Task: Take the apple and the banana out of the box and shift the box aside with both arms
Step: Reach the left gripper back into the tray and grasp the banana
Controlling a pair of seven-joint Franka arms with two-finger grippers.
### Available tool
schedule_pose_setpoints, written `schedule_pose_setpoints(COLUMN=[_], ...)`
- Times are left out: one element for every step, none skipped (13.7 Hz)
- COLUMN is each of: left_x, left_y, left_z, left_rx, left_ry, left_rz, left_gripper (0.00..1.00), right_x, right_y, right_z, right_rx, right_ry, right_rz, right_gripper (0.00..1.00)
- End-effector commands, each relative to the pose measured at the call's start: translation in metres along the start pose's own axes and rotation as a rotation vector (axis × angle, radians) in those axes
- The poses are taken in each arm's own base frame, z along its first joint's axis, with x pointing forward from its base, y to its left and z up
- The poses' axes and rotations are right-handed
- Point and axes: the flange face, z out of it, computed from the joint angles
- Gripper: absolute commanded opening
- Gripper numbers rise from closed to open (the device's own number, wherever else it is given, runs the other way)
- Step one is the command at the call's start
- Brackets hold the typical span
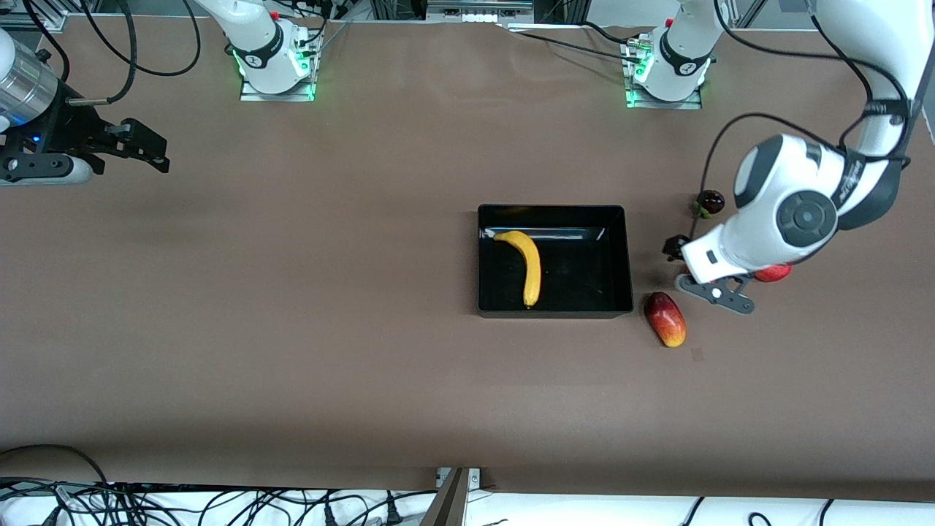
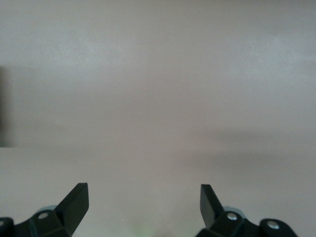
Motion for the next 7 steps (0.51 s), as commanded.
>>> schedule_pose_setpoints(left_x=[0.013,0.018,0.022,0.027,0.033,0.037,0.04], left_y=[0.062,0.096,0.124,0.155,0.178,0.201,0.218], left_z=[-0.001,0.009,0.018,0.028,0.046,0.065,0.082], left_rx=[-0.05,-0.049,-0.048,-0.065,-0.086,-0.093,-0.087], left_ry=[-0.016,-0.024,-0.019,0.008,0.02,0.033,0.054], left_rz=[-0.086,-0.124,-0.175,-0.221,-0.264,-0.29,-0.314], left_gripper=[1.0,1.0,1.0,1.0,1.0,1.0,1.0], right_x=[0.001,0.001,0.001,0.001,0.001,0.001,0.002], right_y=[0.002,0.001,0.002,0.002,0.001,0.003,0.003], right_z=[-0.004,-0.004,-0.004,-0.004,-0.004,-0.004,-0.004], right_rx=[-0.004,-0.004,-0.004,-0.004,-0.004,-0.004,-0.004], right_ry=[0.0,0.0,0.0,0.0,0.0,0.001,0.003], right_rz=[0.01,0.007,0.01,0.01,0.009,0.01,0.01], right_gripper=[1.0,1.0,1.0,1.0,1.0,1.0,1.0])
